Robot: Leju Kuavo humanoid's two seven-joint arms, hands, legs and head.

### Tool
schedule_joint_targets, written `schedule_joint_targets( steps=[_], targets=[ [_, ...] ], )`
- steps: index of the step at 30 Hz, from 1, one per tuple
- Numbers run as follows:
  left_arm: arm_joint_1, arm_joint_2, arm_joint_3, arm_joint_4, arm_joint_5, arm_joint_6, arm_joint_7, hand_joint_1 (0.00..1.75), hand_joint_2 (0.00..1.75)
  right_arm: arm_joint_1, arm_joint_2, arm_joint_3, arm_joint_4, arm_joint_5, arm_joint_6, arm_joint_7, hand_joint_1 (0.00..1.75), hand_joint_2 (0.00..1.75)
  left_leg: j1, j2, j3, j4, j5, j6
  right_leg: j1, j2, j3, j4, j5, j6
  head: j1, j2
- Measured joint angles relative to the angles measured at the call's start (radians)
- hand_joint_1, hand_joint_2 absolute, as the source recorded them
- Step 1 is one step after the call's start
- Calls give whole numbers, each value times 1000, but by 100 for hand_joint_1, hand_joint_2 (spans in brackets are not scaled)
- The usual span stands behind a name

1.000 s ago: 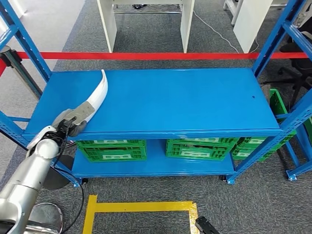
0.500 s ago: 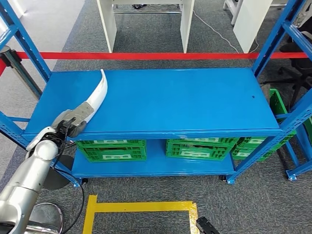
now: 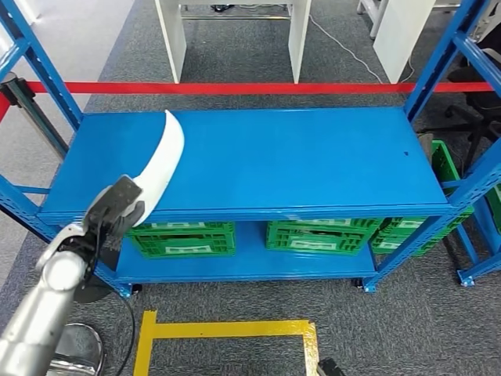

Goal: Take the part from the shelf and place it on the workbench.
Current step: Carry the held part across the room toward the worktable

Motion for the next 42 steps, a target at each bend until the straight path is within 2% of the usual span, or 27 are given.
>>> schedule_joint_targets(
  steps=[2, 4, 7, 8, 10, 12, 13, 14, 15, 17, 19, 20, 22, 23, 24, 27, 28, 29, 30, 31, 33, 35, 36, 38, 39, 40, 42],
  targets=[
    [103, -8, 4, -152, -29, 64, -51, 175, 175, 12, 6, -13, 8, -17, -15, -30, 0, 175, 4, 2, -12, 18, -7, -12, -4, 0, 73, -126, 47, 5, 1, 0],
    [216, -17, 6, -316, -67, 122, -86, 175, 175, 22, 15, -27, 19, -27, -31, -56, 0, 175, 3, 6, -21, 34, -10, -27, -1, 4, 113, -194, 58, 0, 0, 0],
    [347, -26, 4, -501, -107, 169, -102, 175, 175, 35, 28, -38, 37, -31, -45, -75, 0, 175, 5, 4, -28, 42, -4, -45, 2, 5, 104, -195, 63, -17, 0, 0],
    [376, -27, 5, -544, -119, 182, -107, 175, 175, 36, 31, -40, 43, -31, -47, -77, 0, 175, 7, 3, -34, 51, -19, -51, 1, 3, 98, -195, 68, -26, -1, 0],
    [420, -29, 6, -611, -141, 205, -116, 175, 175, 34, 40, -43, 52, -32, -51, -81, 0, 175, 9, 1, -59, 121, -91, -60, 0, -3, 82, -197, 83, -46, -5, 0],
    [448, -30, 6, -657, -163, 224, -120, 175, 175, 33, 47, -44, 60, -32, -55, -84, 0, 175, 9, 1, -89, 247, -178, -66, 2, -8, 61, -197, 98, -56, -8, 0],
    [460, -31, 6, -676, -176, 234, -121, 175, 175, 33, 51, -44, 65, -33, -56, -86, 0, 175, 9, 1, -93, 295, -197, -66, 4, -10, 49, -197, 106, -57, -8, 0],
    [471, -32, 6, -692, -191, 244, -123, 175, 175, 33, 55, -45, 70, -35, -57, -87, 0, 175, 9, 1, -84, 313, -193, -65, 5, -12, 38, -196, 115, -57, -8, 0],
    [480, -33, 6, -706, -207, 255, -125, 175, 175, 33, 59, -45, 74, -37, -58, -90, 0, 175, 8, 1, -58, 295, -170, -63, 6, -13, 27, -196, 124, -57, -8, 0],
    [492, -36, 6, -736, -240, 279, -131, 175, 175, 31, 65, -45, 81, -41, -59, -95, 0, 175, 7, 1, 34, 170, -120, -54, 8, -13, 8, -195, 141, -52, -8, 0],
    [502, -38, 5, -765, -269, 302, -135, 175, 175, 29, 71, -45, 88, -45, -61, -100, 0, 175, 3, 0, 121, 33, -117, -46, 10, -12, -1, -196, 158, -41, -8, 0],
    [507, -39, 5, -777, -280, 310, -136, 175, 175, 28, 73, -46, 92, -46, -61, -102, 0, 175, 0, 0, 139, -3, -124, -43, 9, -12, -3, -199, 167, -34, -8, 0],
    [519, -42, 4, -795, -292, 320, -137, 175, 175, 26, 75, -47, 102, -47, -62, -105, 0, 175, -1, 1, 136, -20, -116, -34, 7, -12, -6, -207, 184, -19, -8, 0],
    [523, -43, 3, -802, -295, 323, -138, 175, 175, 26, 75, -47, 106, -48, -63, -106, 0, 175, 0, 2, 127, -23, -105, -28, 7, -11, -11, -205, 177, -13, -7, 0],
    [526, -45, 2, -808, -297, 324, -138, 175, 175, 25, 76, -47, 110, -48, -63, -106, 0, 175, 1, 4, 116, -26, -93, -20, 7, -10, -21, -187, 149, -9, -5, 0],
    [537, -50, 0, -819, -300, 329, -139, 175, 175, 22, 77, -48, 116, -49, -64, -106, 0, 175, -4, 7, 76, -25, -60, -5, 9, -8, -62, -29, 5, -4, 0, 0],
    [540, -51, -1, -820, -301, 330, -139, 175, 175, 20, 78, -48, 118, -49, -65, -106, 0, 131, -7, 7, 61, -22, -50, -3, 9, -8, -66, 29, -18, -4, 0, 0],
    [543, -52, -2, -821, -302, 331, -139, 175, 175, 19, 78, -48, 119, -49, -65, -106, 0, 87, -11, 8, 46, -19, -40, -2, 10, -8, -60, 65, -18, -5, 0, 0],
    [546, -53, -3, -822, -303, 332, -139, 175, 175, 18, 78, -48, 120, -49, -64, -107, 0, 44, -14, 8, 31, -14, -32, -1, 11, -8, -38, 66, 3, -9, 0, 0],
    [550, -53, -5, -824, -304, 334, -139, 175, 175, 17, 78, -47, 122, -50, -63, -109, 0, 0, -17, 8, 16, -9, -24, -1, 14, -8, 0, 32, 32, -14, 0, 0],
    [556, -54, -12, -830, -306, 338, -139, 175, 175, 17, 78, -47, 124, -55, -54, -117, 0, 0, -21, 7, -6, 3, -11, -3, 23, -9, 110, -111, 57, -32, -1, 0],
    [562, -55, -22, -836, -307, 341, -139, 175, 175, 16, 77, -48, 126, -63, -34, -130, 0, 0, -21, 8, -19, 9, 4, -11, 30, -9, 188, -234, 38, -42, -1, 0],
    [565, -55, -27, -837, -306, 341, -140, 175, 175, 16, 76, -48, 127, -66, -23, -136, 0, 0, -20, 9, -23, 9, 13, -16, 33, -9, 201, -260, 33, -43, -1, 0],
    [570, -56, -37, -838, -303, 341, -140, 175, 175, 19, 78, -48, 129, -72, -1, -146, 0, 0, -18, 7, -31, 8, 19, -27, 31, -11, 191, -275, 49, -50, 0, 0],
    [572, -56, -42, -838, -299, 342, -140, 175, 175, 20, 79, -48, 130, -75, 8, -150, 0, 0, -17, 5, -37, 20, -1, -34, 28, -14, 184, -279, 61, -57, 0, 0],
    [574, -56, -44, -838, -296, 342, -139, 175, 175, 20, 80, -48, 132, -78, 14, -153, 0, 0, -14, 3, -47, 52, -39, -42, 25, -16, 174, -282, 72, -63, 0, 0],
    [576, -56, -48, -838, -288, 343, -139, 175, 175, 19, 81, -49, 136, -84, 23, -160, 0, 0, -3, 1, -76, 173, -136, -57, 22, -19, 148, -277, 90, -69, -2, 0]
  ],
)
